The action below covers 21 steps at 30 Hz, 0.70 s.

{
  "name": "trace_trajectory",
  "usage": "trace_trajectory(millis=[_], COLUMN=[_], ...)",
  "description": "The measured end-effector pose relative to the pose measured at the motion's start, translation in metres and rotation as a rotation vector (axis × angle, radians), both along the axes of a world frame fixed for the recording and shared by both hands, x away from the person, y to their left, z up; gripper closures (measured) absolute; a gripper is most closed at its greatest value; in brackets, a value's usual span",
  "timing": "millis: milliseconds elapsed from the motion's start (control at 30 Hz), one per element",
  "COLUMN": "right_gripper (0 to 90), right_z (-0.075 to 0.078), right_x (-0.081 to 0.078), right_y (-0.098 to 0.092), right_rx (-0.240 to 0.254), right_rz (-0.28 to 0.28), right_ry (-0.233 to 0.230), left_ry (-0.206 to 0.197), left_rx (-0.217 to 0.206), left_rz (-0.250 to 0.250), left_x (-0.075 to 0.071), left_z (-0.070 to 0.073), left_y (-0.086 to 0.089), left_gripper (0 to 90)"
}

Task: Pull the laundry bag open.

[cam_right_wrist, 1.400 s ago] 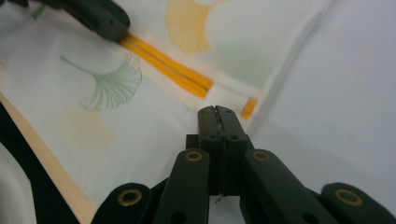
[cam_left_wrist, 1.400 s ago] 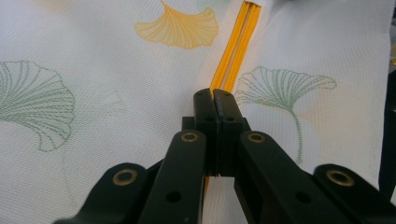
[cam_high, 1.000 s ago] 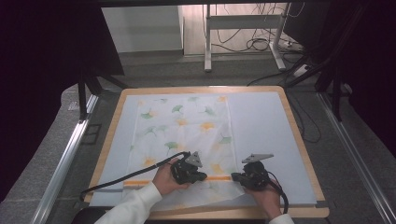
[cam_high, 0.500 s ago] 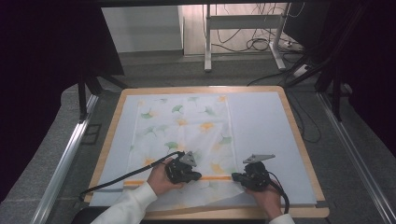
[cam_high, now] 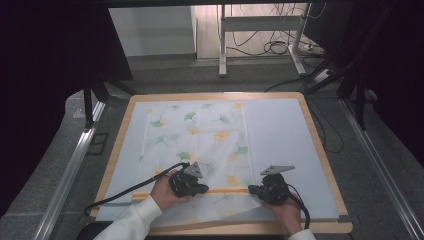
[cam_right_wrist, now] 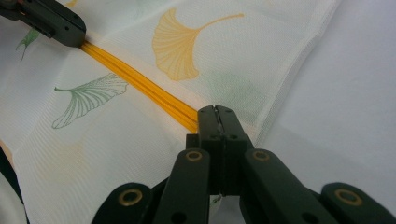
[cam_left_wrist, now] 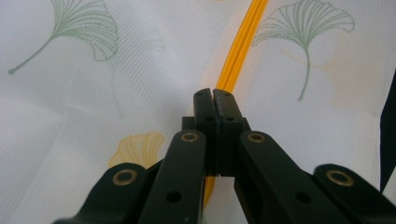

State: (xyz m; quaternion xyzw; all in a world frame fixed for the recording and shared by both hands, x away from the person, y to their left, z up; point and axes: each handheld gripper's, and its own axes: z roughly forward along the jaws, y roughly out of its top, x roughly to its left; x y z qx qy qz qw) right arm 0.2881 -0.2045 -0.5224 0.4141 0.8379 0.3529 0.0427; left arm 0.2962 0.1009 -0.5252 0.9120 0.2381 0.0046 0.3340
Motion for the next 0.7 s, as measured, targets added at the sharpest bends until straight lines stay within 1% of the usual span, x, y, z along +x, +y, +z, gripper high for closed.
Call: trace_trajectory(millis=[267,533,700], right_gripper=[89.9,89.9,89.9], right_z=[0.0,0.0,0.0], right_x=[0.0,0.0,0.0], right_y=[0.0,-0.001,-0.001], right_rx=[0.002,0.001,0.001], right_rz=[0.0,0.003,0.003], right_ry=[-0.001,0.004,0.004], left_ry=[0.008,0.012,0.007], left_rx=[-0.003,-0.008,-0.003], left_rz=[0.013,0.023,0.021], left_x=[-0.001,-0.002,-0.004], left_z=[0.0,-0.001,-0.001], left_y=[0.01,0.015,0.016], left_gripper=[90.0,90.0,90.0])
